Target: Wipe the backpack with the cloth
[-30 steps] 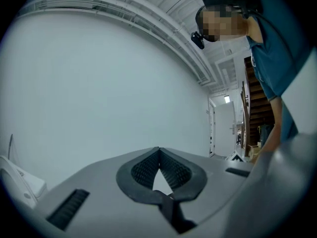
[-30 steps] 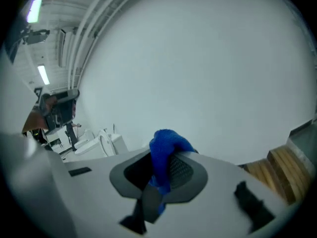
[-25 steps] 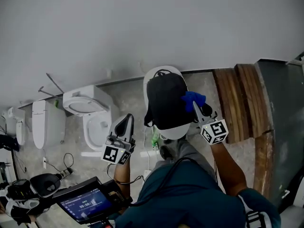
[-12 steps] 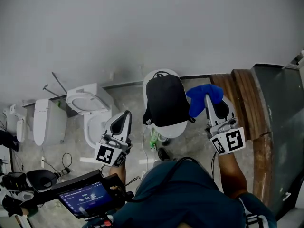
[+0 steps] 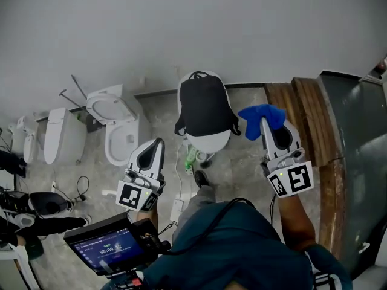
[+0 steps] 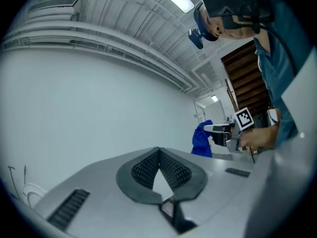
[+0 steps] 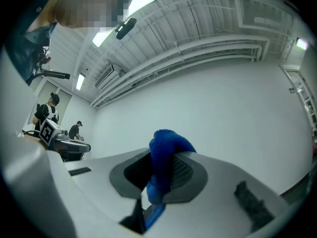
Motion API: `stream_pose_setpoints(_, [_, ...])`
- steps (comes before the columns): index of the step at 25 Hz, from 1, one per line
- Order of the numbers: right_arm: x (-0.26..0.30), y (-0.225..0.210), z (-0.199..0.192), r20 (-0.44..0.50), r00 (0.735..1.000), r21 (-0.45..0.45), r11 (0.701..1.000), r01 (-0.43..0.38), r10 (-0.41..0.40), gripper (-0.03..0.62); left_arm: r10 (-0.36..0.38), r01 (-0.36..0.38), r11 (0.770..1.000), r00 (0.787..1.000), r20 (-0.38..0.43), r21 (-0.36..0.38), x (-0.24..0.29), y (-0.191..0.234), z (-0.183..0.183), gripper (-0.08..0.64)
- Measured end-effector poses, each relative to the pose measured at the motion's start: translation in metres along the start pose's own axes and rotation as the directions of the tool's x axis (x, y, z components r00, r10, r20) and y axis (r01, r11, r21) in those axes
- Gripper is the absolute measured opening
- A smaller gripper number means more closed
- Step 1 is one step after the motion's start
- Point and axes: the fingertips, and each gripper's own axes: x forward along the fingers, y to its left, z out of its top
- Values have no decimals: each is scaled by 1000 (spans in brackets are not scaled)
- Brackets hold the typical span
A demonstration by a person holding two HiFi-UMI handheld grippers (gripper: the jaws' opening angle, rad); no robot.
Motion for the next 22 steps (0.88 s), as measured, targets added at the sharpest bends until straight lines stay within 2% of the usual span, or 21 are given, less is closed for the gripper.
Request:
stream_pose_setpoints(5, [-89,20,11,-10,999,-14,999,-32,32,51,9,-10,1000,1000,3,10,-58,-87,6,5])
stream_pose_setpoints(10, [-190,58,36,-7,999,-5,999,-49,49,51,30,-31,999,999,27,43,-143,-162,39,3])
stream_pose_setpoints(18, [-191,74,20,-33,993,30,993,-111,112,51,133,-134,990,991,27,46,-170,-149,46,3])
stream_pose_setpoints(22, [-236,117,53,-18,993,22,993,-118,119,52,139,-140,990,989,45,33,-228,-176,69,5])
